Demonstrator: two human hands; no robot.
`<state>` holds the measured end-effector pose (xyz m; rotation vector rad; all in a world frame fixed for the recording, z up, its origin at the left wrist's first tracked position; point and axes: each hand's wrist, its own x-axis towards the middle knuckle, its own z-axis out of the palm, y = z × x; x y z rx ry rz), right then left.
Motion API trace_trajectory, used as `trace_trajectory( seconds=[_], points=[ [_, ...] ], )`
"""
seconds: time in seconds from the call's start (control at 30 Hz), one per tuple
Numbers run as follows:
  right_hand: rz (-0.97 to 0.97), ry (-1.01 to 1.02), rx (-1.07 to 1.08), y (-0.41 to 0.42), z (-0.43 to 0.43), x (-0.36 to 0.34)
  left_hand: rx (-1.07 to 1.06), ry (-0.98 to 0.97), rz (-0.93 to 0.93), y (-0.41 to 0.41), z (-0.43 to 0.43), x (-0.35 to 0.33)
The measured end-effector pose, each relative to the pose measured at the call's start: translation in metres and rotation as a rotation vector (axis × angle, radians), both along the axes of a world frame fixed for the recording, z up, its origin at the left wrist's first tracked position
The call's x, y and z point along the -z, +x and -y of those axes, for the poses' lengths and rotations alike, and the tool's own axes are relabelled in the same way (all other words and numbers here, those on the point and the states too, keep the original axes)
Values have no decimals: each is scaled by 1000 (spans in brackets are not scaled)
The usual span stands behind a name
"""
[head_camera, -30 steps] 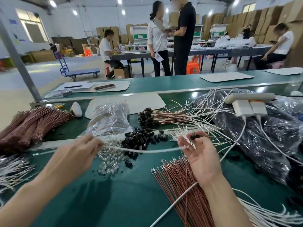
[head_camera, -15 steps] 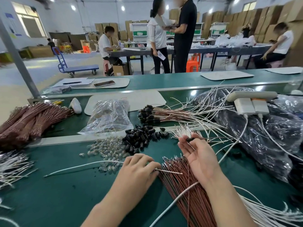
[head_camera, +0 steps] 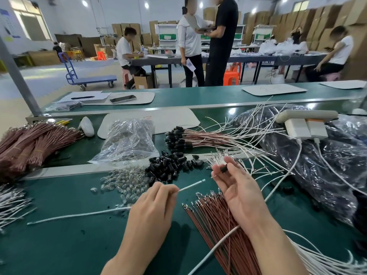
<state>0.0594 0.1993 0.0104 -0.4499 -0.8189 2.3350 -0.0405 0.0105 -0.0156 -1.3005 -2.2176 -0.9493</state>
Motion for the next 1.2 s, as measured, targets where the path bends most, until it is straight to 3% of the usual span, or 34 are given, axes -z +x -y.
trace_trajectory(
  seconds=[0.43, 1.2],
  points=[
    [1, 55, -211, -8, 21, -1, -52, 81, 68, 2, 3, -4],
    [21, 63, -275, -9, 28, 2, -40, 147, 181, 2, 4, -1]
  ],
)
